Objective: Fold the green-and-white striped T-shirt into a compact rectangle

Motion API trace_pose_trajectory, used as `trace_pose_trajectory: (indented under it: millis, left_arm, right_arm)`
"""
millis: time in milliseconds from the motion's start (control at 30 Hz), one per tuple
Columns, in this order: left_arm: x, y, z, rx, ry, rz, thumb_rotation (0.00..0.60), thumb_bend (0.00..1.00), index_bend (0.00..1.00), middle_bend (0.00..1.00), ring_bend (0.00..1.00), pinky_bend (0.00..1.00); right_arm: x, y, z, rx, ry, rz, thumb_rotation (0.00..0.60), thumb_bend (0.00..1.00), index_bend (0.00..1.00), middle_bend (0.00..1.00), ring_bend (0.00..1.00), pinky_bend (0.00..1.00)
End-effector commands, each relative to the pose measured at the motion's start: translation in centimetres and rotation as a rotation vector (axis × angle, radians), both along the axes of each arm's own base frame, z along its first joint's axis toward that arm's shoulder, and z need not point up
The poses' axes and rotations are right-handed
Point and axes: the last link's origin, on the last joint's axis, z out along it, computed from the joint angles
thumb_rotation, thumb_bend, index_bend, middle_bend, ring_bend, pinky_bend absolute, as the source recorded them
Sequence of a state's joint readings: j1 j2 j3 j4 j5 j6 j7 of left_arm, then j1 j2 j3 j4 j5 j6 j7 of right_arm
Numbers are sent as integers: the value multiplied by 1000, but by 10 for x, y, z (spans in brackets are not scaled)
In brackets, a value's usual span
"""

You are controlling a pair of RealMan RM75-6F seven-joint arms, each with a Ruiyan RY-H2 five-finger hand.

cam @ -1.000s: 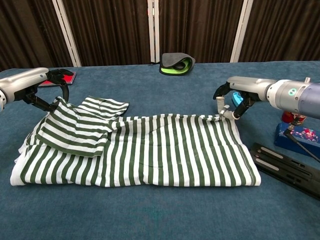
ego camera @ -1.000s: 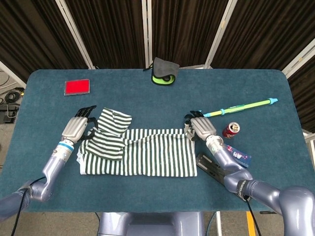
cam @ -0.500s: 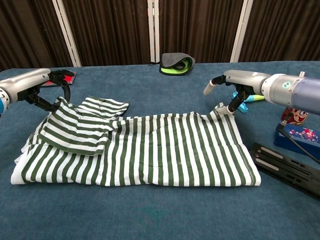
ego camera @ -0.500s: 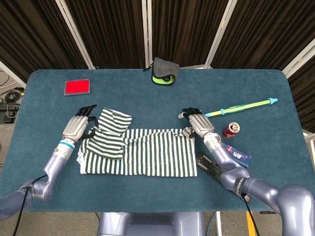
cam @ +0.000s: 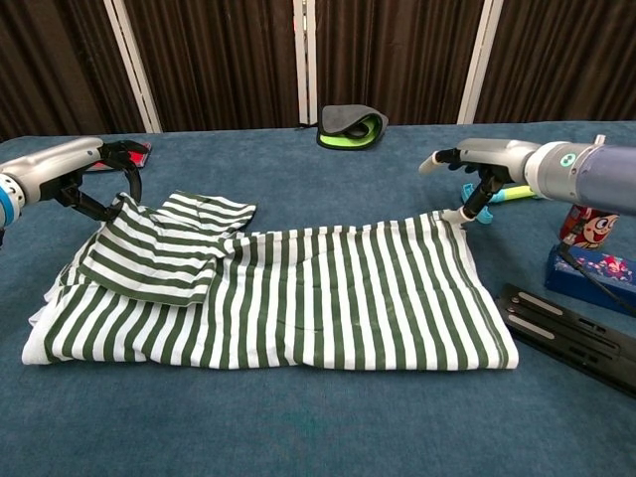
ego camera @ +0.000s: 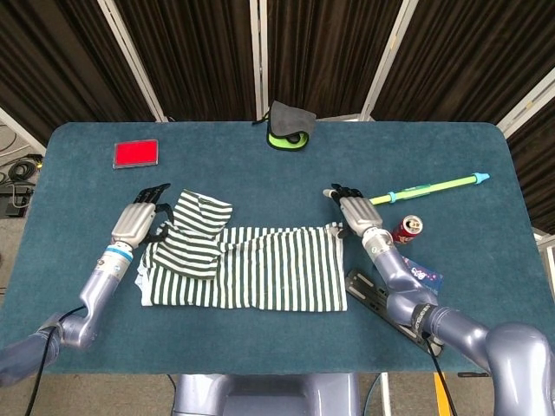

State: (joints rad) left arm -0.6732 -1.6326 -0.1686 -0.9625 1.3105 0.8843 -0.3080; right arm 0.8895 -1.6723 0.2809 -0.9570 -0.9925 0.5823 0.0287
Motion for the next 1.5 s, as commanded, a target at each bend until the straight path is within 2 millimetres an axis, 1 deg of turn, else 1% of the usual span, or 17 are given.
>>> trace_pose_trajectory:
  millis: [33,200,300,467,533,600,667,700,733,833,900,967,1067,1233,1300,1400,1500]
  left_arm:
    - [0,0,-1,-1,0,1,600,552,891,0,0,0]
    - [-3,0,-1,0,-2,11,600,552,891,0,0,0]
    - [-5,1,-1,-1,-1,24,600,552,890,0,0,0]
    - [-7,3,-3,-7,3,41,600,552,880,0,0,0]
    - [-8,4,-4,-6,3,46,600,551,814,0,0,0]
    - [-9,4,-4,-5,9,51,600,538,593,0,0,0]
    - [-11,4,-5,-10,12,63,600,464,174,0,0,0]
    - [-13,4,-6,-16,13,74,600,431,44,0,0,0]
    - [-14,5,-5,-21,12,86,600,417,5,0,0,0]
    - [-18,6,-1,-12,23,107,600,410,0,0,0,0]
    - [-20,5,2,-8,31,117,600,357,0,0,0,0]
    - [-21,5,6,-5,32,128,600,261,0,0,0,0]
    - [-20,4,14,16,22,125,600,199,0,0,0,0]
    - [-18,1,34,61,-6,102,600,192,0,0,0,0]
    - [-17,1,43,67,-5,93,600,193,0,0,0,0]
    - [-14,3,61,79,-1,83,600,192,0,0,0,0]
    - [-8,8,76,76,23,72,600,192,0,0,0,0]
  right_arm:
    - [6,2,9,-8,-19,13,600,245,139,0,0,0]
    - [19,13,24,-17,-52,78,600,245,139,0,0,0]
    - [22,26,37,-16,-60,126,600,244,139,0,0,0]
    - [17,50,56,-21,-51,192,600,245,140,0,0,0]
    - [12,60,65,-29,-35,219,600,244,140,0,0,0]
    - [6,69,72,-35,-19,238,600,242,141,0,0,0]
    - [0,79,79,-41,-4,253,600,240,141,0,0,0]
    - [-3,83,82,-43,1,257,600,238,141,0,0,0]
    - [-6,87,85,-45,5,260,600,236,141,0,0,0]
    - [-15,100,94,-58,20,271,600,226,141,0,0,0]
    - [-20,106,99,-67,30,276,600,220,141,0,0,0]
    - [-25,112,104,-77,39,277,600,210,141,0,0,0]
    - [-32,124,113,-101,37,276,600,190,141,0,0,0]
    - [-43,145,131,-161,28,273,600,142,139,0,0,0]
    - [-48,152,140,-198,48,278,600,97,132,0,0,0]
    - [-57,167,153,-278,81,283,600,31,109,0,0,0]
    - [-62,182,162,-353,89,285,600,2,88,0,0,0]
